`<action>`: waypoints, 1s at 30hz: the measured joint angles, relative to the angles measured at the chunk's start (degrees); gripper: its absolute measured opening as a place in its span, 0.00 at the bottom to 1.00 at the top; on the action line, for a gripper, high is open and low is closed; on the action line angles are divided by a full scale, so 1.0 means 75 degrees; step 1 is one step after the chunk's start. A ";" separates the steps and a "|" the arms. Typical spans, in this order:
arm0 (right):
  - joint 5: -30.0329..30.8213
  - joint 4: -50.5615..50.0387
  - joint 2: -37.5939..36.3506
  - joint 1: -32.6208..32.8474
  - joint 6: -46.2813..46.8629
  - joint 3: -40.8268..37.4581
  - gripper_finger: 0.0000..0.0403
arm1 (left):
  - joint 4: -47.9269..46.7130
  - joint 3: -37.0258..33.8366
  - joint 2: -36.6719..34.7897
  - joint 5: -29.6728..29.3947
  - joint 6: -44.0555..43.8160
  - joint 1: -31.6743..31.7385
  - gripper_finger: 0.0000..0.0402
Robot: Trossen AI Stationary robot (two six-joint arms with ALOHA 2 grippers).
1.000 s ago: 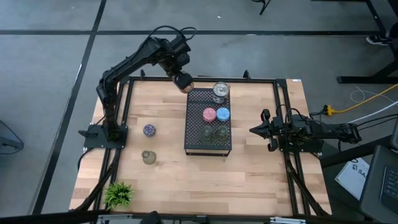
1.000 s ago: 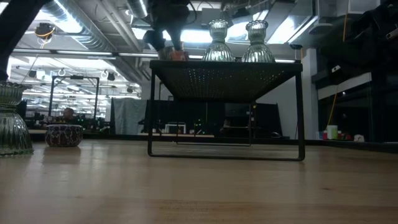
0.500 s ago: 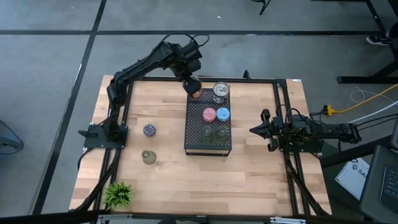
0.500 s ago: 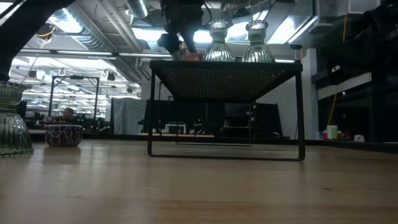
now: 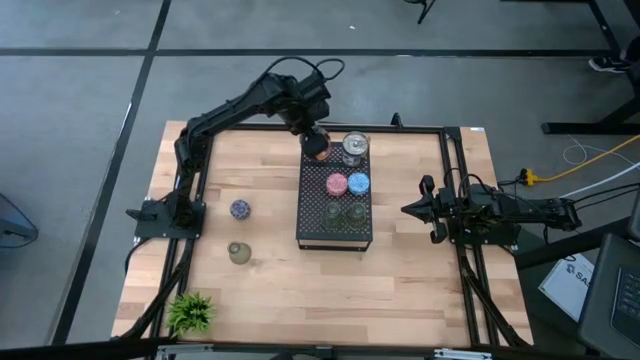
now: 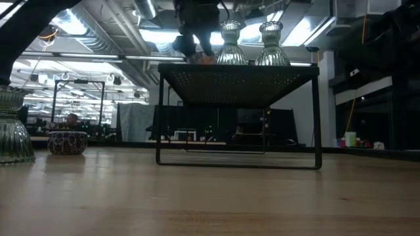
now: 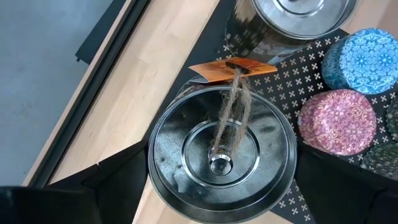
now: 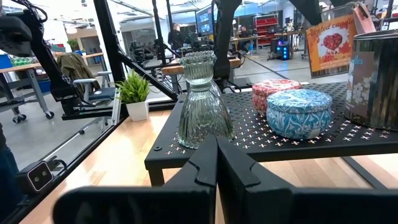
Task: Pick & Place candle stick holders
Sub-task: Put the orange scented candle on the shelf aligned with the other brown scented candle
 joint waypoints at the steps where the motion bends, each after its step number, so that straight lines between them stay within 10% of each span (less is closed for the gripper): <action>1: 0.0002 0.0000 0.0001 -0.0003 0.0001 0.0000 0.01 | 0.0053 -0.0030 0.0001 -0.0018 0.0001 -0.0016 0.88; 30: 0.0001 -0.0001 0.0001 -0.0003 -0.0002 0.0000 0.01 | 0.0363 -0.0260 0.0248 -0.0098 0.0079 -0.0031 0.92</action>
